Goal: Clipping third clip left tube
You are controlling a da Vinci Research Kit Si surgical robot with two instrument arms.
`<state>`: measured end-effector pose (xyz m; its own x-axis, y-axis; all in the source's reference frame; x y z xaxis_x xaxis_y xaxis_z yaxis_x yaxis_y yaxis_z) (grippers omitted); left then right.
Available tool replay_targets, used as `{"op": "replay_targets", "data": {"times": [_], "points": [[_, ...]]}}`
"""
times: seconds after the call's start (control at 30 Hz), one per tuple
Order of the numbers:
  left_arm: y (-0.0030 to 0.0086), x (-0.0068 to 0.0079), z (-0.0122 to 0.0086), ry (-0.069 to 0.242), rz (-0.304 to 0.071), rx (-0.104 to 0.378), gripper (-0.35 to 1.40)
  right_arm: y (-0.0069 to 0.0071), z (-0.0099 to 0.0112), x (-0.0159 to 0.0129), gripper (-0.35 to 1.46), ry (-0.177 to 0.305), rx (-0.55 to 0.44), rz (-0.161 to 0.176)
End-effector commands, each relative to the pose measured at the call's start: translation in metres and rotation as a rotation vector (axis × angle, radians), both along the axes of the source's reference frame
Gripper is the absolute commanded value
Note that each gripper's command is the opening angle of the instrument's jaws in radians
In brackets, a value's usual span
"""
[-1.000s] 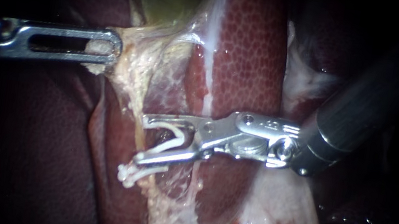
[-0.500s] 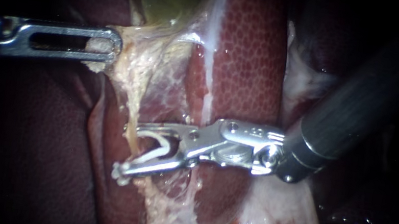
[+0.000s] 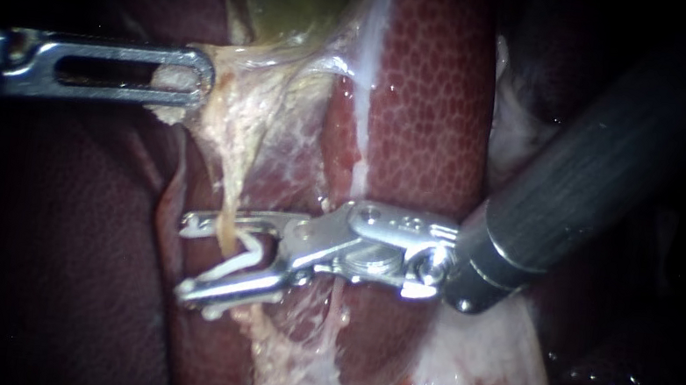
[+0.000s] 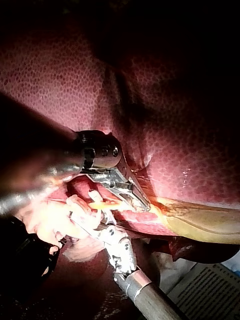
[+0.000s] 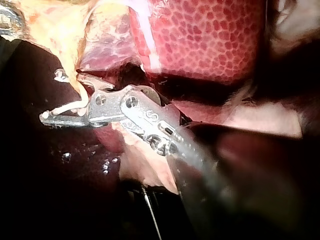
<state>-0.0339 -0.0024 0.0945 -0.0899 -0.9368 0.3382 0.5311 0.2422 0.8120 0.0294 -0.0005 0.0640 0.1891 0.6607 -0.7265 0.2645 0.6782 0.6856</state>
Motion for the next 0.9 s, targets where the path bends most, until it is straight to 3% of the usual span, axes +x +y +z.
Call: {"op": "replay_targets", "data": {"times": [0.03, 0.27, 0.33, 0.53, 0.63, 0.9], "points": [[0.0000, -0.0001, 0.0000, 0.000, 0.000, 0.000, -0.16, 0.0003, -0.0002, 0.0000, 0.57, 0.000, 0.000, 0.002], [-0.0001, -0.0003, 0.0001, 0.001, -0.002, -0.001, -0.16, 0.0007, -0.0004, 0.0000, 0.51, 0.003, 0.004, 0.005], [-0.0001, -0.0003, 0.0001, 0.001, -0.002, -0.001, -0.16, 0.0007, -0.0003, -0.0002, 0.42, 0.004, 0.004, 0.004], [-0.0001, -0.0002, 0.0001, 0.001, -0.001, -0.001, -0.16, 0.0010, 0.0000, -0.0013, -0.17, 0.002, 0.023, -0.001], [-0.0001, -0.0002, 0.0001, 0.001, -0.001, -0.001, -0.16, 0.0011, 0.0002, -0.0016, -0.35, -0.008, 0.026, -0.014], [-0.0001, -0.0002, 0.0001, 0.001, -0.001, -0.001, -0.16, 0.0011, 0.0005, -0.0018, -0.35, -0.020, 0.041, -0.025]]}}
